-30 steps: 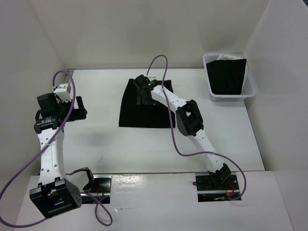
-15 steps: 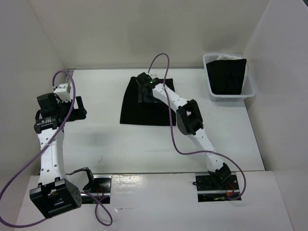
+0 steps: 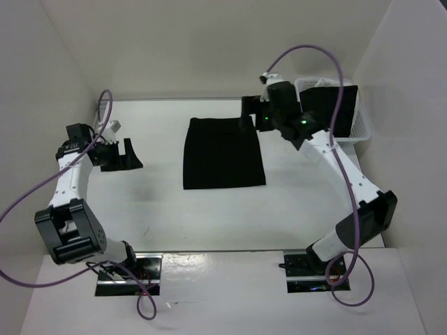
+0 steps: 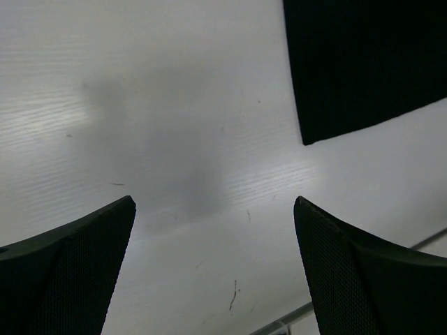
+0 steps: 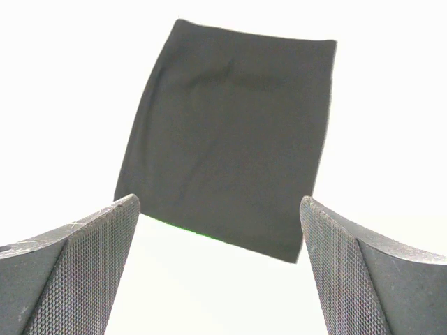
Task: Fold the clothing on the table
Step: Flatten the skirt out, then fold the skirt
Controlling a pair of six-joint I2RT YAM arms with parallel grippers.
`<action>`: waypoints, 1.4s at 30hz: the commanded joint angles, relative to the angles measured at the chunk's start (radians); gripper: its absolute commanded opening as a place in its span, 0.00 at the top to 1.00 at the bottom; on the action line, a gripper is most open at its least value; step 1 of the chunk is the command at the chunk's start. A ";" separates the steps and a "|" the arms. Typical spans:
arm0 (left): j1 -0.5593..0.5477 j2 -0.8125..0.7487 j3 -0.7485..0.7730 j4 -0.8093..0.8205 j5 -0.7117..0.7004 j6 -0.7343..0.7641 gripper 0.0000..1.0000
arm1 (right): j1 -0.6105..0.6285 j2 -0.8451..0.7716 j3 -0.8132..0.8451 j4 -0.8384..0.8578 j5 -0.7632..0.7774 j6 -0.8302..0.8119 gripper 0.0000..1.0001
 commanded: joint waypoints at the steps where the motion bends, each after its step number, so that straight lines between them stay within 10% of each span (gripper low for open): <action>1: -0.036 0.079 0.026 -0.093 0.156 0.072 0.00 | -0.096 0.064 -0.053 -0.049 -0.123 -0.159 0.00; 8: -0.205 0.220 0.026 -0.046 0.067 0.035 0.03 | -0.177 0.077 -0.296 -0.004 -0.076 -0.216 0.02; 25: -0.453 0.418 0.004 0.167 -0.079 -0.121 0.49 | -0.248 0.069 -0.355 0.063 -0.122 -0.243 0.22; 42: -0.622 0.435 -0.036 0.290 -0.169 -0.281 0.49 | -0.257 0.098 -0.355 0.091 -0.143 -0.243 0.22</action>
